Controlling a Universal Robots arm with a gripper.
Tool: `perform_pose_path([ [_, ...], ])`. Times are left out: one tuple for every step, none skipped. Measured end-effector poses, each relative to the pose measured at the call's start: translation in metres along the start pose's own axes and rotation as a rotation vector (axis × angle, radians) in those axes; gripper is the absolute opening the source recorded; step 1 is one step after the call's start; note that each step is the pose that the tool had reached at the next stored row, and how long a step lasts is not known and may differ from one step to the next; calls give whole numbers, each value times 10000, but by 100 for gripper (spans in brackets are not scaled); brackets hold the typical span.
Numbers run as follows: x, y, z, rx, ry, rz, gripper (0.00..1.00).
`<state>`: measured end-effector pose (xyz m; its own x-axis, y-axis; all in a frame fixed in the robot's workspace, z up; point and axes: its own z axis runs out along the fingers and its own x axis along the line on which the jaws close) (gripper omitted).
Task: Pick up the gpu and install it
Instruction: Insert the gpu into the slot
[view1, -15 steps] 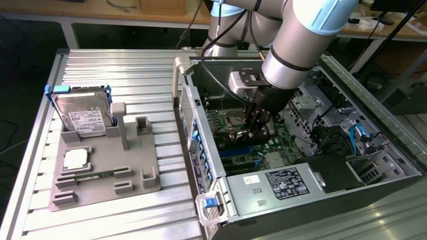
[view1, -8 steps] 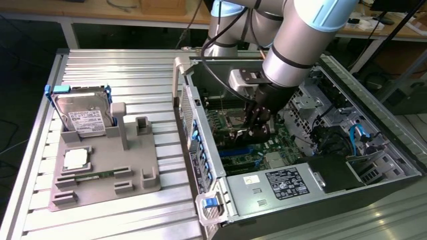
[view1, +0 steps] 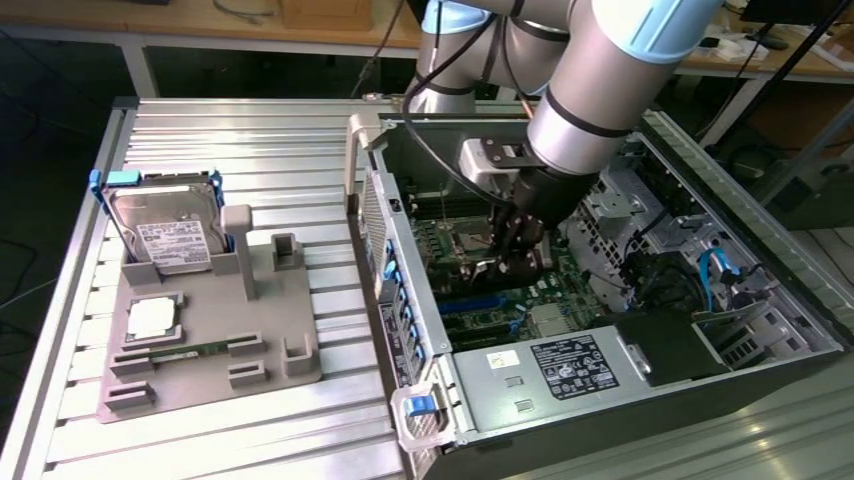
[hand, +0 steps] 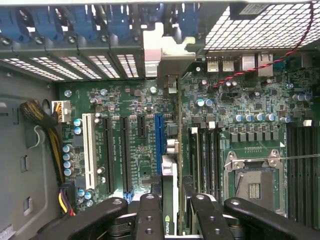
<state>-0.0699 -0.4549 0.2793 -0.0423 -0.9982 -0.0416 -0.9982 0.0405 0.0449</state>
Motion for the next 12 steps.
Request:
perform_pose_path([
  [9,0,0,0,0,0,27],
  [19,0,-1,0,0,0,27],
  [30,0,-2,0,0,0,27],
  [41,0,-3,0,1,0,27],
  [52,0,-3,0,0,0,27],
  [60,0,-4,0,1,0,27],
  [68,0,-4,0,1,0,27],
  [74,3,-4,0,1,2,27],
  [76,9,-4,1,0,2,27],
  [77,19,-4,0,0,1,27],
  [78,28,-3,0,0,0,27],
  [80,38,-3,0,0,0,27],
])
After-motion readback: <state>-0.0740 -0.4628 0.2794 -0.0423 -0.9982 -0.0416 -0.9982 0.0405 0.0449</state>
